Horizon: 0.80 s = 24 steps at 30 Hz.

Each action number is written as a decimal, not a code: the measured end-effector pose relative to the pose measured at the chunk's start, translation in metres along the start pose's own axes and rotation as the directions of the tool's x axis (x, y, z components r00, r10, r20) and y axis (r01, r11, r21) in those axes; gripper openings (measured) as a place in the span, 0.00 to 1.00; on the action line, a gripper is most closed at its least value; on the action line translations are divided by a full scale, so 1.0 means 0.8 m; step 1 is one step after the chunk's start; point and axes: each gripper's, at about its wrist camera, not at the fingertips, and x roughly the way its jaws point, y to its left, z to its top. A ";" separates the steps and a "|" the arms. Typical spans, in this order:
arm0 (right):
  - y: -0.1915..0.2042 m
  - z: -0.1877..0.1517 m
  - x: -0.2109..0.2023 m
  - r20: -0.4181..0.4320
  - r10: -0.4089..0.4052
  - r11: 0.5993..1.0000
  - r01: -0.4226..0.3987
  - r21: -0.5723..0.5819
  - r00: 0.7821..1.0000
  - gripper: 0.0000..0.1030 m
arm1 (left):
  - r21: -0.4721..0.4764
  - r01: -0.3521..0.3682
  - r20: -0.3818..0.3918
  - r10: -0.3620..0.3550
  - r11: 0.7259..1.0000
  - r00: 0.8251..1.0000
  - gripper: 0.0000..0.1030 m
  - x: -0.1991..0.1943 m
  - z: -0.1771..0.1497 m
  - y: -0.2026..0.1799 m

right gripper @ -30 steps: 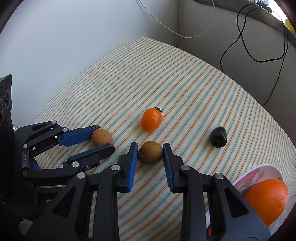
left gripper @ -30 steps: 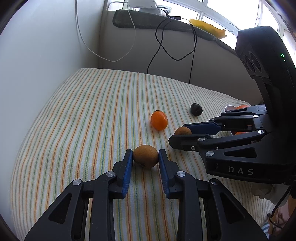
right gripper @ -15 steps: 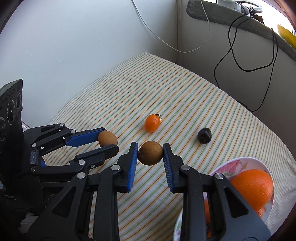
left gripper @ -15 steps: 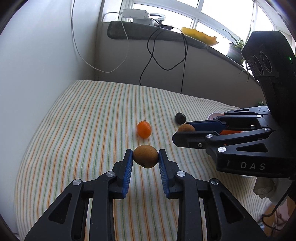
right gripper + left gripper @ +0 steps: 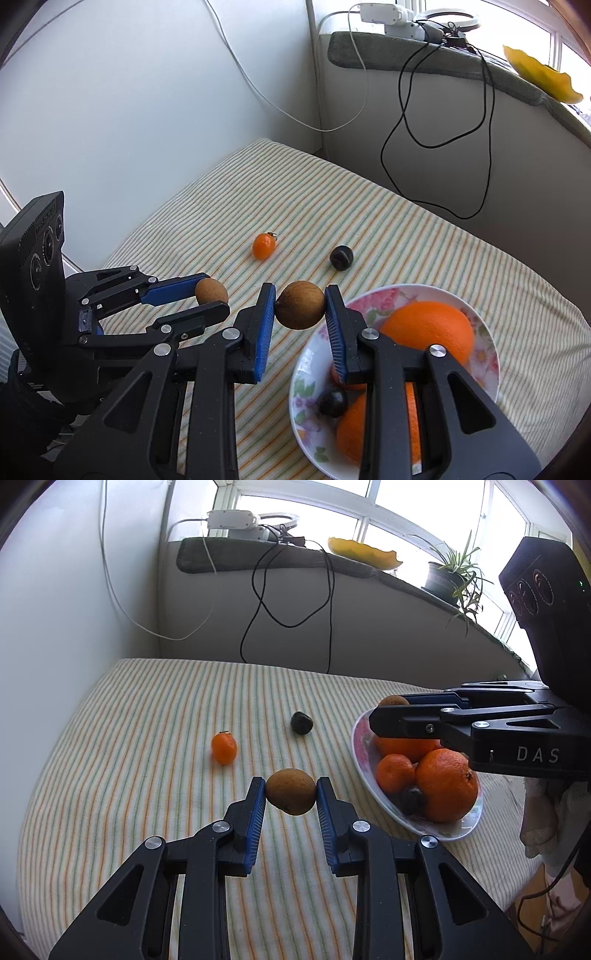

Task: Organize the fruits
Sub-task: 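Carry the kiwi in the right gripper over the plate while the left carries its kiwi there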

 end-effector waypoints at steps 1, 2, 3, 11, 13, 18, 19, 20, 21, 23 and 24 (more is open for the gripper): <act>-0.005 -0.001 -0.004 0.004 -0.003 1.000 0.003 0.006 1.000 0.28 | 0.005 0.004 0.000 -0.004 1.000 1.000 0.26 0.002 0.001 -0.005; -0.010 -0.002 -0.007 0.007 -0.006 1.000 0.006 0.012 1.000 0.28 | 0.009 0.008 -0.001 -0.008 1.000 1.000 0.26 0.003 0.002 -0.009; -0.015 -0.004 -0.011 0.010 -0.009 1.000 0.009 0.019 1.000 0.28 | 0.014 0.013 -0.002 -0.013 1.000 1.000 0.26 0.005 0.003 -0.014; -0.062 -0.025 -0.039 0.033 -0.043 0.996 0.041 0.077 0.999 0.28 | 0.040 0.048 -0.006 -0.047 0.998 0.999 0.26 0.015 0.012 -0.045; -0.072 -0.032 -0.044 0.033 -0.055 0.995 0.052 0.091 0.998 0.28 | 0.047 0.052 -0.006 -0.052 0.998 0.999 0.26 0.017 0.012 -0.053; -0.099 -0.043 -0.051 0.030 -0.071 0.990 0.066 0.128 0.997 0.28 | 0.059 0.064 -0.013 -0.064 0.996 0.998 0.26 0.028 0.016 -0.066; -0.102 -0.046 -0.053 0.030 -0.076 0.988 0.071 0.134 0.997 0.28 | 0.059 0.067 -0.015 -0.066 0.996 0.998 0.26 0.030 0.017 -0.067; -0.107 -0.048 -0.054 0.029 -0.079 0.987 0.075 0.139 0.996 0.28 | 0.058 0.070 -0.017 -0.069 0.996 0.997 0.26 0.033 0.017 -0.069; -0.111 -0.050 -0.055 0.029 -0.084 0.986 0.079 0.145 0.996 0.28 | 0.059 0.072 -0.020 -0.071 0.996 0.997 0.26 0.036 0.018 -0.070; -0.118 -0.052 -0.054 0.028 -0.090 0.984 0.084 0.156 0.996 0.28 | 0.061 0.071 -0.025 -0.070 0.996 0.997 0.26 0.041 0.019 -0.074; -0.123 -0.053 -0.054 0.027 -0.093 0.983 0.087 0.162 0.995 0.28 | 0.063 0.072 -0.027 -0.070 0.995 0.997 0.26 0.043 0.020 -0.075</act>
